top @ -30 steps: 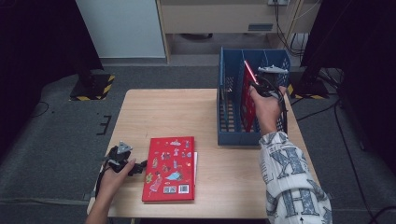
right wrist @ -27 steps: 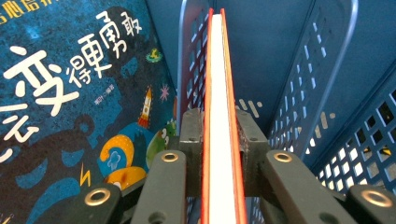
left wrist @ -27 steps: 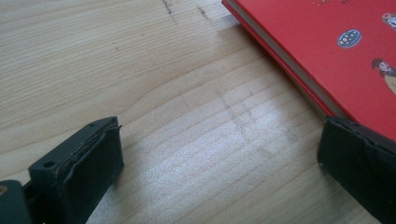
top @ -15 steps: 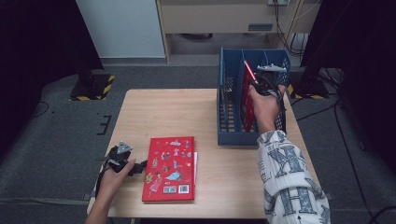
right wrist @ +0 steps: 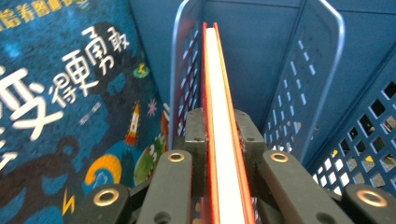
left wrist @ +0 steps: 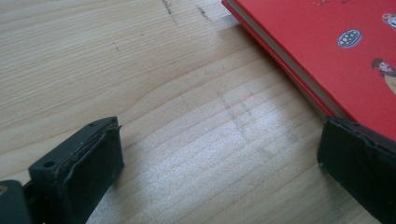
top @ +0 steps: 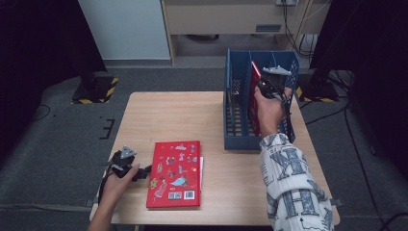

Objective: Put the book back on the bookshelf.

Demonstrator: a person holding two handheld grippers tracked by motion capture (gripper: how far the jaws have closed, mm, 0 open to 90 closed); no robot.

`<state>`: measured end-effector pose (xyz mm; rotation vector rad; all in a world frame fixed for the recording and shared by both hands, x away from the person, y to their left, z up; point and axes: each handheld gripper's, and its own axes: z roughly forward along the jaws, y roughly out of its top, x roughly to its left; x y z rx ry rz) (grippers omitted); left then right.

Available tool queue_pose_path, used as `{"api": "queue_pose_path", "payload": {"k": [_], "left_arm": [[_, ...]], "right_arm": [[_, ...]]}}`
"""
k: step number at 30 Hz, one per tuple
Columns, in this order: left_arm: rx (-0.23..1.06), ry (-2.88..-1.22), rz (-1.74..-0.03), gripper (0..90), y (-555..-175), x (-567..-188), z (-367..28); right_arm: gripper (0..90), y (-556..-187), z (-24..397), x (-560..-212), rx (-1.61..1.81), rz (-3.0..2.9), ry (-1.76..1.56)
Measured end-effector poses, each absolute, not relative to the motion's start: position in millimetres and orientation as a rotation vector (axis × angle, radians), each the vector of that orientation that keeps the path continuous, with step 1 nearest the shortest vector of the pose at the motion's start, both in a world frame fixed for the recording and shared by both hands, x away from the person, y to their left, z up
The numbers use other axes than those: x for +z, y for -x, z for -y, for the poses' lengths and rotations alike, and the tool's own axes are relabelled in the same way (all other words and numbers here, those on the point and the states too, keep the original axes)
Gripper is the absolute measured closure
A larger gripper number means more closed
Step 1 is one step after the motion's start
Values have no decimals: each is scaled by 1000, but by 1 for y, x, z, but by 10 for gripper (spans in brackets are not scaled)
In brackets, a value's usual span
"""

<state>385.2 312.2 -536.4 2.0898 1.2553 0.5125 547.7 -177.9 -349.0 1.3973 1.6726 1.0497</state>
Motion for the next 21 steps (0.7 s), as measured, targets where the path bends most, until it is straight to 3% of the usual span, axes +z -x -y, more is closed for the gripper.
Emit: {"api": "queue_pose_path", "payload": {"k": [21], "left_arm": [[512, -2090, -1255, 0, -385, -536, -312]], "right_arm": [[782, -556, 169, -353, 1040, -1631, -1405]]}}
